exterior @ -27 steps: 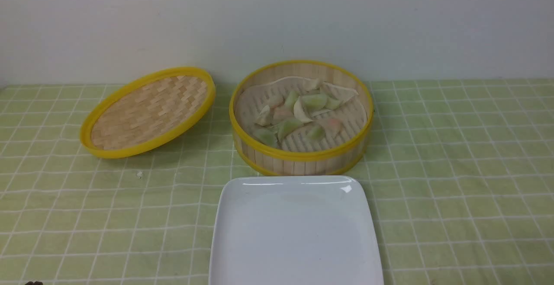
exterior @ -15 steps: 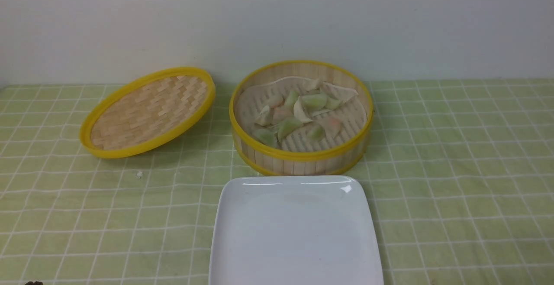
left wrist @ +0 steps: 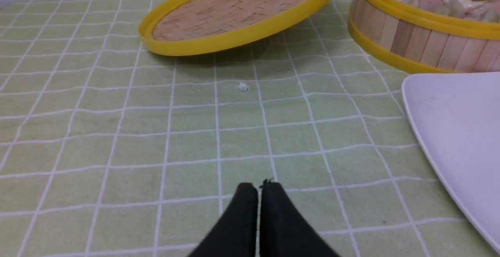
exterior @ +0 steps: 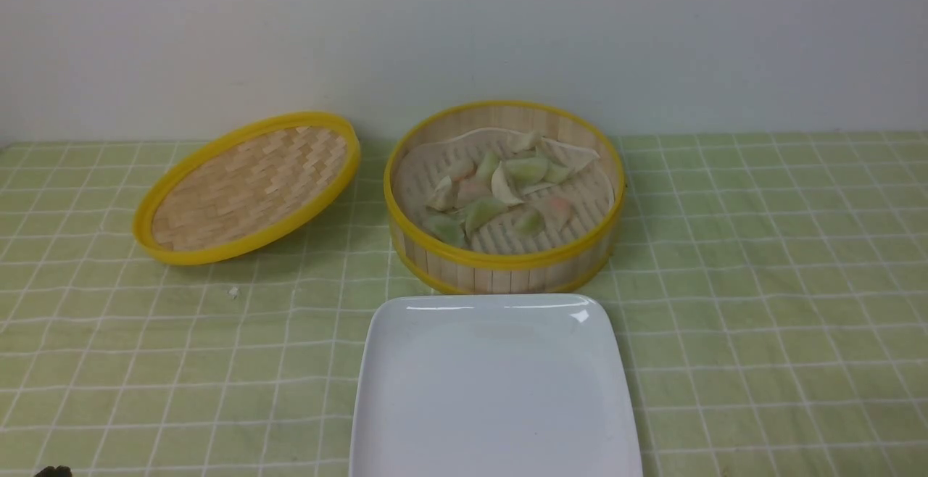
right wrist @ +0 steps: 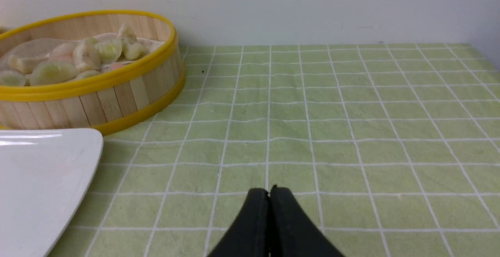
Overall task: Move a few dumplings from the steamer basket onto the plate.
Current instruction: Use the left arm to grab a dumpling from the steamer
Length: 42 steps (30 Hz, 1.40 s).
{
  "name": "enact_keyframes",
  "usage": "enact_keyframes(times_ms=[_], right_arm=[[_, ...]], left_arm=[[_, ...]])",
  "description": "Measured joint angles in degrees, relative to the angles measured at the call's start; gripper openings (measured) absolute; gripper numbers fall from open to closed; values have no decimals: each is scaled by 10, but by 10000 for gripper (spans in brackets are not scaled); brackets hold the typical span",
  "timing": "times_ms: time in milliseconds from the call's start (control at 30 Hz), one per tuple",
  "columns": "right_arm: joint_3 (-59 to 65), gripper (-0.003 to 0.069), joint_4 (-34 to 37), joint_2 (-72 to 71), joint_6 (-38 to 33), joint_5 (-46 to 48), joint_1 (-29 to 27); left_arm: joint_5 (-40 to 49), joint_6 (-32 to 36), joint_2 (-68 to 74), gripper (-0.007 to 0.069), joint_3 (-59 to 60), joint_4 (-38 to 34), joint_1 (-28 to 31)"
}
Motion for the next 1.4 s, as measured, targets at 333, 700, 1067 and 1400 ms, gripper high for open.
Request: enact_keyframes(times_ms=[333, 700, 1067, 1400], right_arm=[[0, -16, 6, 0, 1, -4, 0], [5, -16, 354, 0, 84, -180, 0], [-38, -16, 391, 0, 36, -105, 0], [-350, -16, 256, 278, -46, 289, 0]], left_arm=[[-152, -52, 0, -6, 0, -109, 0], [-315, -156, 0, -6, -39, -205, 0], [161, -59, 256, -6, -396, -158, 0], [346, 201, 619, -6, -579, -266, 0]])
